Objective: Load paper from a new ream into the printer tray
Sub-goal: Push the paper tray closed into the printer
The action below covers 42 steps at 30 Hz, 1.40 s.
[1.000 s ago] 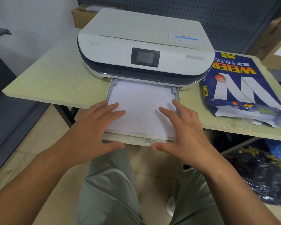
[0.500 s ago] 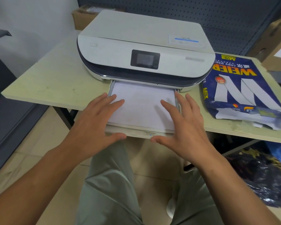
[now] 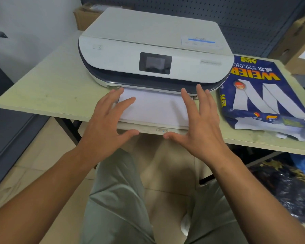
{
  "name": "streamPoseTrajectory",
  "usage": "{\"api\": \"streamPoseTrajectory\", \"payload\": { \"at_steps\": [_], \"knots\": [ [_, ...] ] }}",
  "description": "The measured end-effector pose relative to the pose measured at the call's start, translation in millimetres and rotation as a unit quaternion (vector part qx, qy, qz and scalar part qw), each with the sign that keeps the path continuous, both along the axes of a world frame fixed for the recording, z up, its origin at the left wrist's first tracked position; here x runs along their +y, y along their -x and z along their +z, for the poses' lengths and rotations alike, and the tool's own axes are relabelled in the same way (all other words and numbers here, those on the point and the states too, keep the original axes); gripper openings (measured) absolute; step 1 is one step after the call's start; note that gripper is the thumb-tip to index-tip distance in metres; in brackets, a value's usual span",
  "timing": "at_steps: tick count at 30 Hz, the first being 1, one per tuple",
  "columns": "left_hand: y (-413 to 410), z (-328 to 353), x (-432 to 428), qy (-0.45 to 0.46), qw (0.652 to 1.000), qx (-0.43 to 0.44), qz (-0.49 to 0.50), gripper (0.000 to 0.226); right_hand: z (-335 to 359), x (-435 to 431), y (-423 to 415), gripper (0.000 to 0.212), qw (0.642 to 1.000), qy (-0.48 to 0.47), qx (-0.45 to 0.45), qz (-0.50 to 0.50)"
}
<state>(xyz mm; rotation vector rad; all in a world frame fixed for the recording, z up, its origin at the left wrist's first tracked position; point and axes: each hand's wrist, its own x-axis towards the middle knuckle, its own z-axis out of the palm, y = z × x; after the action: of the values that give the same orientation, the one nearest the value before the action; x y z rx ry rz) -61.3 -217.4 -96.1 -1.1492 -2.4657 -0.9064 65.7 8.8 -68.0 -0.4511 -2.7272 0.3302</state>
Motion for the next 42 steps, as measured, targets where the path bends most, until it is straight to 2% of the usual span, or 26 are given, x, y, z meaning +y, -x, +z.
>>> {"api": "streamPoseTrajectory", "payload": {
  "at_steps": [13, 19, 26, 33, 42],
  "knots": [
    [25, 8, 27, 0.014, 1.0, -0.016, 0.023, 0.088, -7, 20, 29, 0.114, 0.997, -0.059, 0.048, -0.011],
    [41, 10, 41, 0.023, 0.999, 0.047, 0.0, 0.09, -11, 30, 43, 0.107, 0.993, -0.096, 0.07, 0.005],
    [63, 13, 52, 0.064, 0.991, 0.116, -0.003, 0.094, -7, 40, 59, 0.106, 0.991, -0.124, 0.049, 0.011],
    [74, 21, 59, 0.107, 0.978, 0.175, -0.025, 0.086, -5, 50, 70, 0.102, 0.986, -0.153, 0.052, 0.042],
    [85, 23, 73, 0.131, 0.971, 0.199, -0.027, 0.083, -4, 61, 83, 0.101, 0.976, -0.198, 0.076, 0.044]
  ]
}}
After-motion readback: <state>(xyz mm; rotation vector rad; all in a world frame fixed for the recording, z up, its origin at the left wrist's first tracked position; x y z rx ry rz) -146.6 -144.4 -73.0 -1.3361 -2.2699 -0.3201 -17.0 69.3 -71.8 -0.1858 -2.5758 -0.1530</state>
